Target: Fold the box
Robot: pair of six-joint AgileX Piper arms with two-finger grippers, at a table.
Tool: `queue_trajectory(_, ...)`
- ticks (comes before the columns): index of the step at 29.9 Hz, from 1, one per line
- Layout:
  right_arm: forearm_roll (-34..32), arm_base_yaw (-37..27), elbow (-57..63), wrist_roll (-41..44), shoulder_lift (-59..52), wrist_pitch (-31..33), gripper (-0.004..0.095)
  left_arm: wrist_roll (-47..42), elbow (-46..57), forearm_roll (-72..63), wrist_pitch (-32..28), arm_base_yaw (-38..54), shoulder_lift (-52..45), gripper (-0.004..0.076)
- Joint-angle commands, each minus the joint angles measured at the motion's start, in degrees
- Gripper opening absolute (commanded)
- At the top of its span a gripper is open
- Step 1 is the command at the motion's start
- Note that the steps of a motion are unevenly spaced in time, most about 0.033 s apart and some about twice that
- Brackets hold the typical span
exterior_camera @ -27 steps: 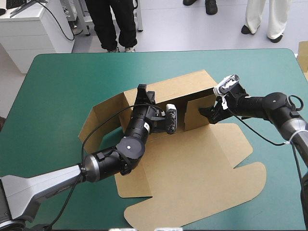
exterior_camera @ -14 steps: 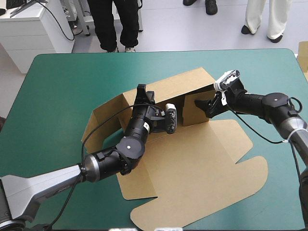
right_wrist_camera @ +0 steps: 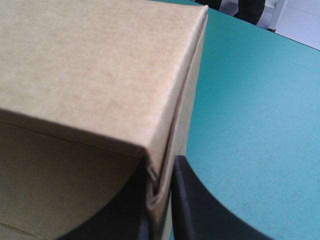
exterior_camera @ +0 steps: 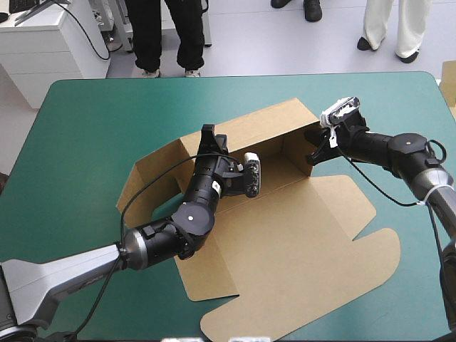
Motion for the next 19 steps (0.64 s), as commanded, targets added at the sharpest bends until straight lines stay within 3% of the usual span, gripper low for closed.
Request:
queue_trajectory(1, 2.2, 0.1, -2.0, -2.0, -2.3, 5.4, -0.0023, -0.7, -1.7, 3.2, -0.5, -0.6, -2.3, -0.0032)
queue_trajectory(14, 2.2, 0.1, -2.0, -2.2, -2.3, 5.4, -0.0023, -0.7, -1.7, 3.7, -0.6, -0.6, -2.6, -0.0023)
queue_trajectory(16, 2.2, 0.1, -2.0, -2.2, -2.3, 5.2, -0.0023, -0.7, -1.7, 3.7, -0.9, -0.6, -3.0, 0.0030)
queue_trajectory(19, 2.2, 0.1, -2.0, -2.2, -2.3, 4.9, -0.0023, -0.7, -1.7, 3.3, -2.4, -0.6, -3.9, 0.0181)
